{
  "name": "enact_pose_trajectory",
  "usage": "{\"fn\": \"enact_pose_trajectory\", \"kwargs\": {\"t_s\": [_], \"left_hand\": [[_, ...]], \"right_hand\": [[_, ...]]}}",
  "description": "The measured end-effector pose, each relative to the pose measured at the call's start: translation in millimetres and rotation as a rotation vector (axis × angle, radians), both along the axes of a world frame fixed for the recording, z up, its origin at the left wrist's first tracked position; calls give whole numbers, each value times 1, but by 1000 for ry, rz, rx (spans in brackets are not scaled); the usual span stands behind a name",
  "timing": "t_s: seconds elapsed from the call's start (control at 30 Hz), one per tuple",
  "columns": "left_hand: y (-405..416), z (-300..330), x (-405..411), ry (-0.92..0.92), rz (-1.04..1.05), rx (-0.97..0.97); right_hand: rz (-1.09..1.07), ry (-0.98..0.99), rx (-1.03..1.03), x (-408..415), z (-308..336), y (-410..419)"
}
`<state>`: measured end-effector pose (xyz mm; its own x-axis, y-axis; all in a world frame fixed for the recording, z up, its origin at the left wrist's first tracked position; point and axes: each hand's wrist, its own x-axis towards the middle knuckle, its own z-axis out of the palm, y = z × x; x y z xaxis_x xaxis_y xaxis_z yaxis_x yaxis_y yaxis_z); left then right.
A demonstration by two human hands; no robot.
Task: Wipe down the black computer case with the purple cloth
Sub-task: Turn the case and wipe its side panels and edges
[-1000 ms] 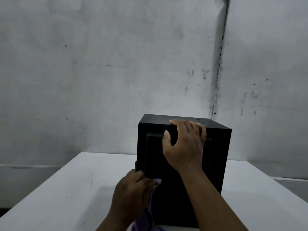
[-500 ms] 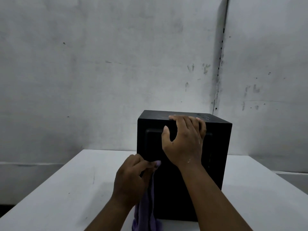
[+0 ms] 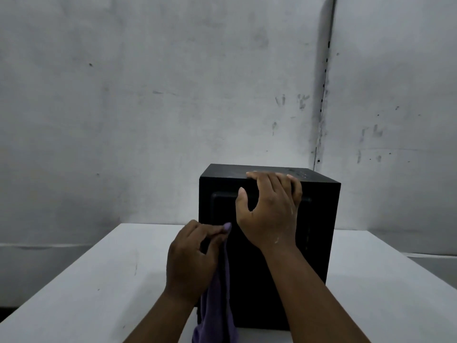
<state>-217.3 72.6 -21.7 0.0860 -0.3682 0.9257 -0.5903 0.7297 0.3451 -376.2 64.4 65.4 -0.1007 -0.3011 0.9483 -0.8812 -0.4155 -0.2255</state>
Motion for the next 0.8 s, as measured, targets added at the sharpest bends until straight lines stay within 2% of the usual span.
{"fn": "enact_pose_trajectory", "kwargs": {"t_s": [0.17, 0.33, 0.6, 0.8], "left_hand": [[-1, -34, 3, -102, -39, 58], [-1, -26, 8, -188, 16, 52], [0, -30, 2, -44, -33, 120], [0, -22, 6, -121, -15, 127]], "right_hand": [[-3, -5, -16, 0, 0, -1], [-4, -1, -10, 1, -1, 0], [-4, 0, -6, 1, -1, -1], [-10, 5, 1, 0, -1, -1]]}}
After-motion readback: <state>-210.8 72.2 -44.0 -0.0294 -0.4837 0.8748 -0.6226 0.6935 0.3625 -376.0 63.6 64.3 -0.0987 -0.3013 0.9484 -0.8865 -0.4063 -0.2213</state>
